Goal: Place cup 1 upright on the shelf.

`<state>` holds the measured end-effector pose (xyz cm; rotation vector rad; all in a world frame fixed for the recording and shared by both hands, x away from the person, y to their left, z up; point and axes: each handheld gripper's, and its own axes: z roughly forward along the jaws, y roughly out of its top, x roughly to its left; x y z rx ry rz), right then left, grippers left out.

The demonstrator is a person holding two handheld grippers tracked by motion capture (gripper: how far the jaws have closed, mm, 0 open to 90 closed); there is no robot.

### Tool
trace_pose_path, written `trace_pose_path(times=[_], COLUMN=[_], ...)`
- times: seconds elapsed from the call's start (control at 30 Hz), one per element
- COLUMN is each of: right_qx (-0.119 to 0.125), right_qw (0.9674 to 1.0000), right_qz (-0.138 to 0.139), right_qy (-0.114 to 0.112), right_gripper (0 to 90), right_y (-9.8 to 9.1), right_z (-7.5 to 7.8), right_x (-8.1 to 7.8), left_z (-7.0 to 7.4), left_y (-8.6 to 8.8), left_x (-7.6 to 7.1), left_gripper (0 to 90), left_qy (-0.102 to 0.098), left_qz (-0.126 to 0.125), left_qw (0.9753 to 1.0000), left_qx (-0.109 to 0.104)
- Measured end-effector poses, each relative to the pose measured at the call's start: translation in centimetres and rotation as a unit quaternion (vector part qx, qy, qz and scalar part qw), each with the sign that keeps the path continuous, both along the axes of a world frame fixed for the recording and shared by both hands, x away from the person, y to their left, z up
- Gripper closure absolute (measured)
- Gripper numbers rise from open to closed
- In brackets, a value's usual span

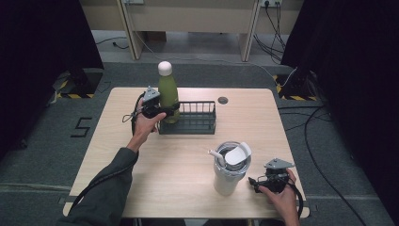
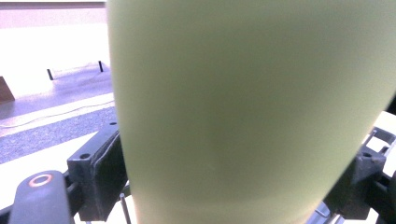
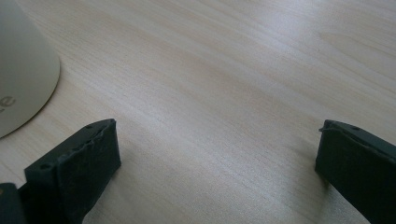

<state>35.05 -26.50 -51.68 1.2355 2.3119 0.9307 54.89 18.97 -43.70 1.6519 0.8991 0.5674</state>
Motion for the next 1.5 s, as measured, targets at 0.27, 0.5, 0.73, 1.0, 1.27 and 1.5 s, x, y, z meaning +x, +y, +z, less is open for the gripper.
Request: trace_pose_path(times=[0.27,0.5,0.73,1.0,1.27,1.5], right_qx=[0.000,0.000,0.000,0.000,0.000,0.000], right_qw=[1.0000,1.0000,1.0000,1.0000,1.0000,1.0000], right_qz=[0.000,0.000,0.000,0.000,0.000,0.000], right_qy=[0.000,0.000,0.000,0.000,0.000,0.000], right_gripper=[0.3,0.3,0.3,0.3,0.3,0.3], right_y=[0.0,0.0,0.0,0.0,0.0,0.0], right_z=[0.0,0.0,0.0,0.0,0.0,0.0], right_x=[0.0,0.0,0.0,0.0,0.0,0.0], left_z=[0.1,0.2,0.1,0.0,-0.1,-0.2], left_y=[0.2,0.3,0.8,1.1,1.8,2.5], left_x=[-0.2,-0.3,-0.7,-1.3,-1.9,-2.5], left_gripper=[14.6,14.6,14.6,14.6,14.6,14.7], left_qy=[0.000,0.000,0.003,0.000,0.005,0.009], left_qz=[-0.001,-0.001,-0.003,0.000,-0.003,-0.003], left_qw=[1.0000,1.0000,1.0000,1.0000,0.9999,0.9999], left_qx=[0.002,0.002,-0.006,-0.006,-0.009,-0.006])
